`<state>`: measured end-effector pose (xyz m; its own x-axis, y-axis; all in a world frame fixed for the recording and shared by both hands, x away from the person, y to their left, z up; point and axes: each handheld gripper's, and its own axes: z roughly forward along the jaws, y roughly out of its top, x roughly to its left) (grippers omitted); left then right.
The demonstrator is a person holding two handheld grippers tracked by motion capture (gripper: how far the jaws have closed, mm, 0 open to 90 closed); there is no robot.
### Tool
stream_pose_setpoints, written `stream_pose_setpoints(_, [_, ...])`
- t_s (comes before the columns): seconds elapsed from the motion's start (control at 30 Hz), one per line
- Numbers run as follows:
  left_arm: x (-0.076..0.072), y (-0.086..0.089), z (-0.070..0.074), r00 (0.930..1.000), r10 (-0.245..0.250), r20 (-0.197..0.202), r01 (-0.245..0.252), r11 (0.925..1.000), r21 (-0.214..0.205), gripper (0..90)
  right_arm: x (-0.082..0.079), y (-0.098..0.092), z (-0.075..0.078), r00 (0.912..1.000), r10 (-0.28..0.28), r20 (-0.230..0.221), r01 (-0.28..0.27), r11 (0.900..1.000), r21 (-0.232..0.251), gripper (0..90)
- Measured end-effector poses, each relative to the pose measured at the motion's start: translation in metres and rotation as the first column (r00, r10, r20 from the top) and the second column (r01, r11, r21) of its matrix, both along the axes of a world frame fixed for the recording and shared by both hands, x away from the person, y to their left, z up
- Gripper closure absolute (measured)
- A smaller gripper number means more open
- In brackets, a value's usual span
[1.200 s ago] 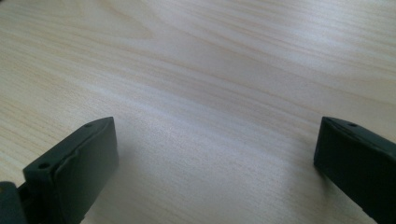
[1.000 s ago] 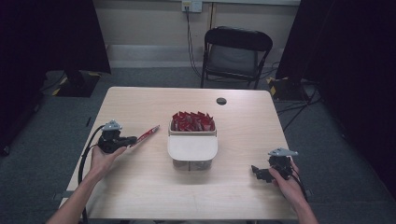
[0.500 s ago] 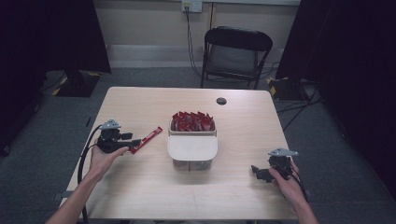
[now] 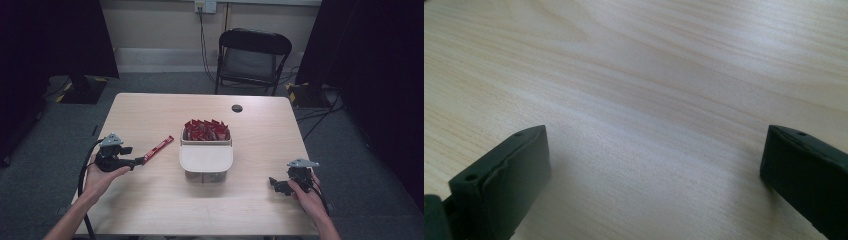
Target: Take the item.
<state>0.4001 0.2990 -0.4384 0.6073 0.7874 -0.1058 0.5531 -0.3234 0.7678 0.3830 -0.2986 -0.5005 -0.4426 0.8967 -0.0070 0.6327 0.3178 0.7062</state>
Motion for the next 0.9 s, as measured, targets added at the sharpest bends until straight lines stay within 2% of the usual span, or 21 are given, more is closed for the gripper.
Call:
stream_pose_setpoints(0.13, [-0.009,0.004,0.0,1.0,0.004,-0.008,-0.004,0.9999,0.012,28.3,0.0,0.0,0.0,1.0,-0.001,0.001,0.001,1.0,0.0,0.0])
stream_pose_setpoints(0.2, [-0.013,0.006,-0.003,0.9999,0.01,-0.011,-0.01,0.9995,0.03,28.2,0.0,0.0,0.0,1.0,0.0,0.0,0.0,1.0,0.0,0.0])
stream_pose_setpoints(0.23, [-0.015,0.007,-0.005,0.9995,0.015,-0.026,-0.014,0.9991,0.041,28.2,0.0,0.0,0.0,1.0,0.0,0.0,0.0,1.0,0.0,0.0])
stream_pose_setpoints(0.3, [-0.018,0.009,-0.01,0.999,0.035,-0.028,-0.034,0.9987,0.038,27.0,0.0,0.0,0.0,1.0,0.0,0.0,0.0,1.0,0.0,0.0])
stream_pose_setpoints(0.4, [-0.02,0.013,-0.015,0.9954,0.059,-0.076,-0.057,0.9977,0.038,26.9,0.0,0.0,0.0,1.0,0.0,0.0,0.0,1.0,0.0,0.0])
stream_pose_setpoints(0.43, [-0.021,0.015,-0.018,0.9953,0.073,-0.064,-0.07,0.9969,0.035,26.0,0.0,0.0,0.0,1.0,0.0,0.0,0.0,1.0,0.0,0.0])
stream_pose_setpoints(0.57, [-0.021,0.021,-0.025,0.9921,0.096,-0.081,-0.091,0.994,0.06,23.7,0.0,0.0,0.0,1.0,0.0,0.0,0.0,1.0,0.0,0.0])
stream_pose_setpoints(0.83, [-0.017,0.026,-0.038,0.9899,0.101,-0.1,-0.091,0.9904,0.104,23.2,0.0,0.0,0.0,1.0,-0.001,0.0,0.001,1.0,0.0,0.0])
stream_pose_setpoints(0.9, [-0.017,0.028,-0.041,0.9904,0.107,-0.088,-0.097,0.9889,0.113,24.5,0.0,0.0,0.0,1.0,-0.001,0.001,0.001,1.0,-0.001,0.0])
